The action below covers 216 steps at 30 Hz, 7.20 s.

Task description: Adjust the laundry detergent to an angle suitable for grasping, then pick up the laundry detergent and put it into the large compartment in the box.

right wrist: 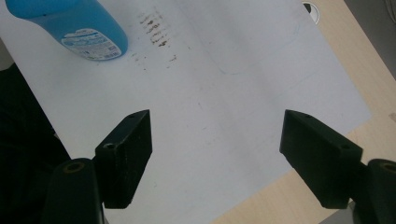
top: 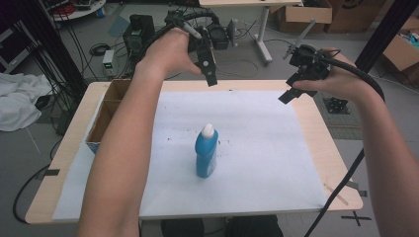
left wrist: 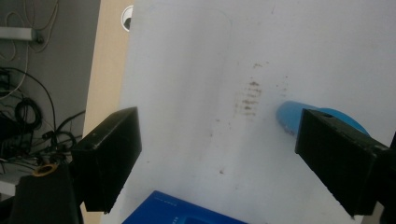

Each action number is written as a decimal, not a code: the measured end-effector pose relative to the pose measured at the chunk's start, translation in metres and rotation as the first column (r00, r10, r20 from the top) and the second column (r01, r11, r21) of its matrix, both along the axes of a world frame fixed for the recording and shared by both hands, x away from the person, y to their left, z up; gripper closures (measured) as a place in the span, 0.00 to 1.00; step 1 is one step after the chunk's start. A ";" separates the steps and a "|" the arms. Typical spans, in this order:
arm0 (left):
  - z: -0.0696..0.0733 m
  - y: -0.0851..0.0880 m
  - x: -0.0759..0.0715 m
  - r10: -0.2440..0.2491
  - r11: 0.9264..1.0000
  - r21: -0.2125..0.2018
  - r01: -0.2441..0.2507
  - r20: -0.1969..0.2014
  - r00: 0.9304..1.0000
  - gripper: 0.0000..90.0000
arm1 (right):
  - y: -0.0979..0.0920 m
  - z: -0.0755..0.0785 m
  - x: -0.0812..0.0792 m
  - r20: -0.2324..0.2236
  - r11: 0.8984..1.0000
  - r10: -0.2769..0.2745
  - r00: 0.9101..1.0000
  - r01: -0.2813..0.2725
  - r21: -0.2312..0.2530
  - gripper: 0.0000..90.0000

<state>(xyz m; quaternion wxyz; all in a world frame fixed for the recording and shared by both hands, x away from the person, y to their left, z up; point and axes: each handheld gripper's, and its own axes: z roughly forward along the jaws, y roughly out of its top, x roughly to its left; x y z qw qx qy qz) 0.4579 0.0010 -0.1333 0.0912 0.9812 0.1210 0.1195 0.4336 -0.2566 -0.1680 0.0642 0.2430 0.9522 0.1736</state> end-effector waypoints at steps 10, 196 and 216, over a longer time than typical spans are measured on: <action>0.001 -0.001 -0.006 0.002 1.000 0.009 -0.002 0.001 1.000 0.17 | -0.002 -0.004 -0.004 0.002 1.000 -0.006 1.000 0.007 -0.014 0.28; -0.156 -0.012 -0.091 0.687 0.715 -0.022 -0.699 -0.162 0.708 0.20 | -0.024 -0.032 -0.040 0.048 1.000 -0.001 0.999 0.000 0.016 0.28; -0.153 -0.013 -0.090 0.718 0.683 -0.008 -0.730 -0.177 0.673 0.35 | -0.025 -0.033 -0.040 0.047 1.000 0.001 0.999 -0.002 0.020 0.28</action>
